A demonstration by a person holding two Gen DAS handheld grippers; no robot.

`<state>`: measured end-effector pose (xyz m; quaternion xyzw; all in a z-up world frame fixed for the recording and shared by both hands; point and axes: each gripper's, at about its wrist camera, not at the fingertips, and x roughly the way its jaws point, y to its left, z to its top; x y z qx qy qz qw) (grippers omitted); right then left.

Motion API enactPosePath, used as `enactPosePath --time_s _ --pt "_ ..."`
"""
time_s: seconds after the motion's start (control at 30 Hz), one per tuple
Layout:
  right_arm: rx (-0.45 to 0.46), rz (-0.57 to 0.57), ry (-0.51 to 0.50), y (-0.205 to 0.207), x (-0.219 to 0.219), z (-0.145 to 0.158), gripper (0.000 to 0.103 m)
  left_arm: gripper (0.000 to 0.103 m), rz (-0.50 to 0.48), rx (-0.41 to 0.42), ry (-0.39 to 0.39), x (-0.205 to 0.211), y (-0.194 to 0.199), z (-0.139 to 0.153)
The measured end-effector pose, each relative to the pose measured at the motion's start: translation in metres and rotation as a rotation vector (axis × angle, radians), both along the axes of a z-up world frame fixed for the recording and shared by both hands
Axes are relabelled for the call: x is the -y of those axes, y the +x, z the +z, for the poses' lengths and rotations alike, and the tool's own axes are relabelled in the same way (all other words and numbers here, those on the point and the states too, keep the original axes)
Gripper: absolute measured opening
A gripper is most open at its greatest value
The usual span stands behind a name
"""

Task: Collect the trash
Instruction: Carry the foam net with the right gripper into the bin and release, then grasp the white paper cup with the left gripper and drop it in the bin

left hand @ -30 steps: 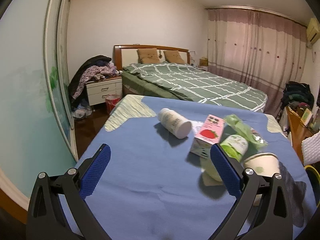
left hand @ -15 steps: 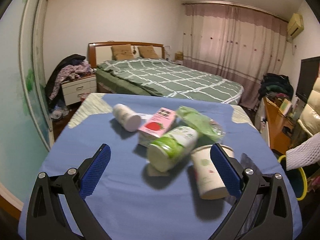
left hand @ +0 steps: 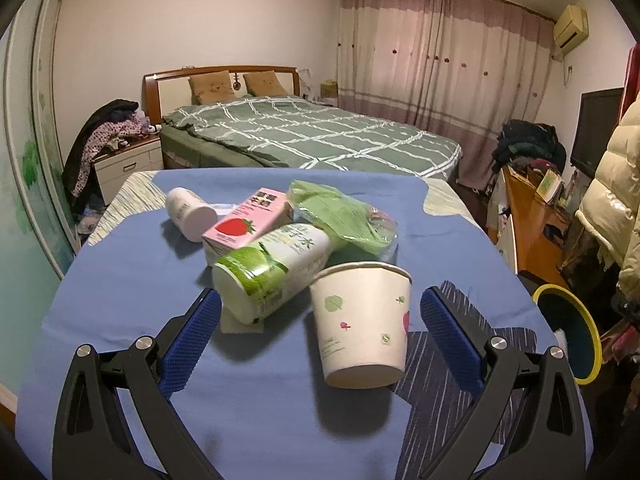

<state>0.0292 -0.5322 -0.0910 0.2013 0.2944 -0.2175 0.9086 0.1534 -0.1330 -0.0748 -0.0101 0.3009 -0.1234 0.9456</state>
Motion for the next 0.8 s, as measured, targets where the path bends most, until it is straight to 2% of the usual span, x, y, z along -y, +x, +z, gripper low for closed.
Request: enactPosePath --time_s 0.17,0.5,0.63,0.73,0.8 --pt "0.000 0.008 0.010 0.001 -0.002 -0.002 0.024 0.098 -0.007 -0.042 0.021 0.008 0.011 -0.010" --pt "-0.001 0.023 0.041 0.006 -0.001 -0.012 0.025 0.098 -0.018 -0.190 0.049 0.024 0.048 -0.035" --pt "0.001 0.023 0.051 0.006 0.002 -0.014 0.025 0.098 -0.052 -0.266 0.055 0.034 0.065 -0.046" --pt "-0.001 0.022 0.056 0.004 0.005 -0.016 0.025 0.098 -0.073 -0.286 0.064 0.044 0.072 -0.053" --pt "0.000 0.022 0.060 0.004 0.006 -0.017 0.025 0.090 -0.084 -0.288 0.078 0.049 0.074 -0.056"
